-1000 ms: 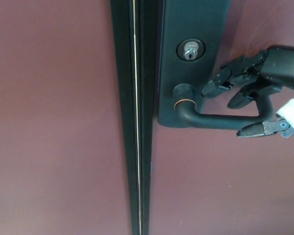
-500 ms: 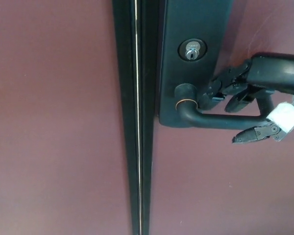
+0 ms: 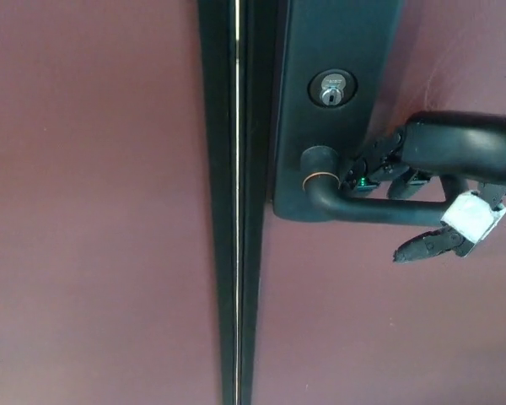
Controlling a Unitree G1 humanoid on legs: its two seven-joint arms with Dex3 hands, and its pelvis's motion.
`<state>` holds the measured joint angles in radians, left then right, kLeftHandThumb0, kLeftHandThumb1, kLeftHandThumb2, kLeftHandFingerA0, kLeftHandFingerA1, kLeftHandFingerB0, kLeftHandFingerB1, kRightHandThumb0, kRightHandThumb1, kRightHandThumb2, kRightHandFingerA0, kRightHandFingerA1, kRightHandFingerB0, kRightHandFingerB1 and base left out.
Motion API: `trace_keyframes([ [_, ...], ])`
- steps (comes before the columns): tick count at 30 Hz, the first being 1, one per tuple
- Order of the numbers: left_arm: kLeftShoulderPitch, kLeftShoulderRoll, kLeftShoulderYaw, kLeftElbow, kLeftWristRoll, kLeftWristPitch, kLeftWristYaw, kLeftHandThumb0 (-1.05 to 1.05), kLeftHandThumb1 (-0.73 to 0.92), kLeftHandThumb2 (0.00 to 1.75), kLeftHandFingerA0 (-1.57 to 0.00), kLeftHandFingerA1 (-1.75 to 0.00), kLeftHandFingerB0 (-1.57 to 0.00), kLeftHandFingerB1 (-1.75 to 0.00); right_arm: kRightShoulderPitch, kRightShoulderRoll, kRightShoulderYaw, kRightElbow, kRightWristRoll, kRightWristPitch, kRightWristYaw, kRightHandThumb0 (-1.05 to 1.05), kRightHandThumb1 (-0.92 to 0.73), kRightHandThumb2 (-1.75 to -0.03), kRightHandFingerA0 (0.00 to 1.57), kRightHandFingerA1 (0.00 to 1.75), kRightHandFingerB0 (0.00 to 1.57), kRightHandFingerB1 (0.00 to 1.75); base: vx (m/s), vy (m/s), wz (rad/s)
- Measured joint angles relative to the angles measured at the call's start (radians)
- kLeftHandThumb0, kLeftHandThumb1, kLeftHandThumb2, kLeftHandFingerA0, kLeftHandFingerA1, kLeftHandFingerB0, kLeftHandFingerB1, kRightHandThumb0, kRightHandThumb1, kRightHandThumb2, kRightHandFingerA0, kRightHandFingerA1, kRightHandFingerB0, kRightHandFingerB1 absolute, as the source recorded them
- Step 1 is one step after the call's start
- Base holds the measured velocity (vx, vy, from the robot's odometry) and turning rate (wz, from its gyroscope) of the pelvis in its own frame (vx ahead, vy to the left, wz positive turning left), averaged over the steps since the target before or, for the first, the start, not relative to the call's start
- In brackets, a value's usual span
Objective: The robot walks towards the door handle and put its right hand on it and twist the handle
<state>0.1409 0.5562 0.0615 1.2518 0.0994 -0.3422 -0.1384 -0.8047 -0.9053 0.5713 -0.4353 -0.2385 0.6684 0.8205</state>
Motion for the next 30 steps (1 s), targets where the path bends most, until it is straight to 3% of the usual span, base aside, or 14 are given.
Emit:
trace_keyframes([
  [14, -0.003, 0.001, -0.002, 0.004, 0.001, 0.0, 0.0, -0.13, 0.72, 0.62, -0.39, -0.41, -0.35, -0.37, 0.036, 0.049, 0.005, 0.035, -0.08, -0.055, 0.02, -0.42, -0.52, -0.55, 0.55, 0.42, 0.54, 0.38, 0.0, 0.0, 0.0],
  [15, -0.003, 0.001, -0.002, 0.004, 0.001, 0.0, 0.0, -0.13, 0.72, 0.62, -0.39, -0.41, -0.35, -0.37, 0.039, 0.051, 0.003, 0.035, -0.084, -0.057, 0.02, -0.18, -0.5, -0.55, 0.94, 0.56, 0.86, 0.56, 0.0, 0.0, 0.0],
  [30, 0.0, 0.001, -0.006, 0.003, 0.001, 0.0, 0.0, -0.13, 0.72, 0.62, -0.38, -0.4, -0.35, -0.37, 0.183, 0.116, -0.135, 0.05, -0.14, -0.219, -0.07, -0.11, -0.51, -0.55, 0.86, 0.54, 0.79, 0.52, 0.0, 0.0, 0.0],
])
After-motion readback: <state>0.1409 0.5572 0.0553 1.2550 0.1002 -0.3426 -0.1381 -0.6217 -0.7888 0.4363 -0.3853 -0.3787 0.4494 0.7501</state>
